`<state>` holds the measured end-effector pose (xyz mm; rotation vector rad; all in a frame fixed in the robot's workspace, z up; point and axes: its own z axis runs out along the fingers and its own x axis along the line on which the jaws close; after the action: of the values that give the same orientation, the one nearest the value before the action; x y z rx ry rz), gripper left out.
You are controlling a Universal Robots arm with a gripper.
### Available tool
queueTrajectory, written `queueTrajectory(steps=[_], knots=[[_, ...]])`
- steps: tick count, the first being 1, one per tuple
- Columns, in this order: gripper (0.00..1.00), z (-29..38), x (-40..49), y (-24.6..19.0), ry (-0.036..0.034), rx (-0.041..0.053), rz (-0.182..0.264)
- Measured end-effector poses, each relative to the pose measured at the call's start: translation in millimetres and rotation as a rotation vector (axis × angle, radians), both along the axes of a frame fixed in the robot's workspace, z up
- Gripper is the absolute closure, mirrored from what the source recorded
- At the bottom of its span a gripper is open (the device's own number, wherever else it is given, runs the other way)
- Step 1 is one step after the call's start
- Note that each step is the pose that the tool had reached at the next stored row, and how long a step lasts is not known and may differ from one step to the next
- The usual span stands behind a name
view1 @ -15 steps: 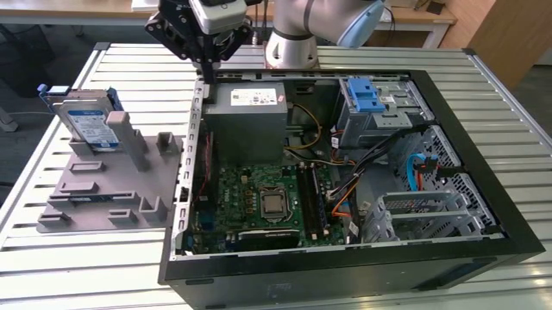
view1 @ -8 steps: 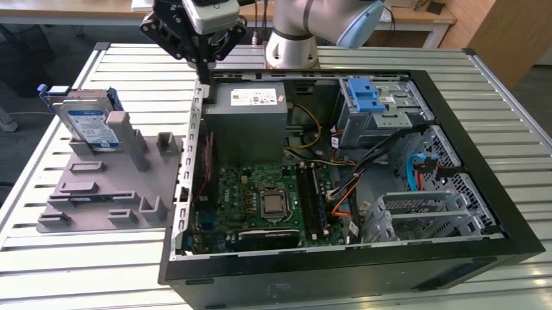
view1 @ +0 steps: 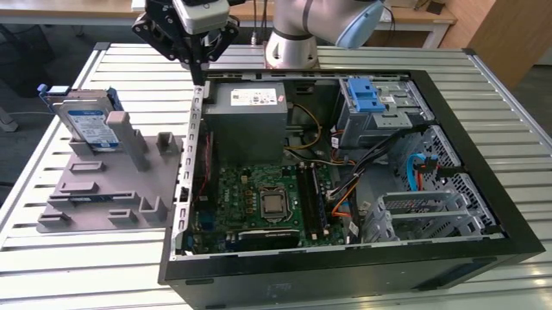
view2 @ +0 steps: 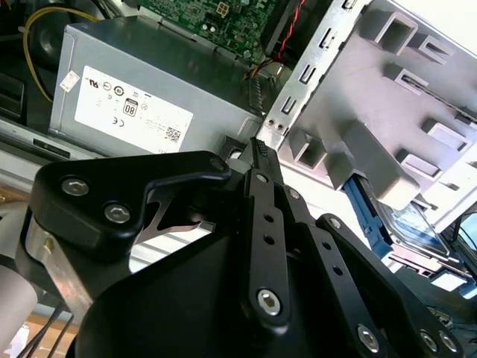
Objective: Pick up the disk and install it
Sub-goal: 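Reach for the disk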
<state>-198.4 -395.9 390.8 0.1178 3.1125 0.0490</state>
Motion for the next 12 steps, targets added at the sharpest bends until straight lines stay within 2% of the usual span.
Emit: queueTrajectory(steps=[12], knots=[[0.89, -1.3, -7.4, 1.8, 0.0023, -0.0004, 0.000]])
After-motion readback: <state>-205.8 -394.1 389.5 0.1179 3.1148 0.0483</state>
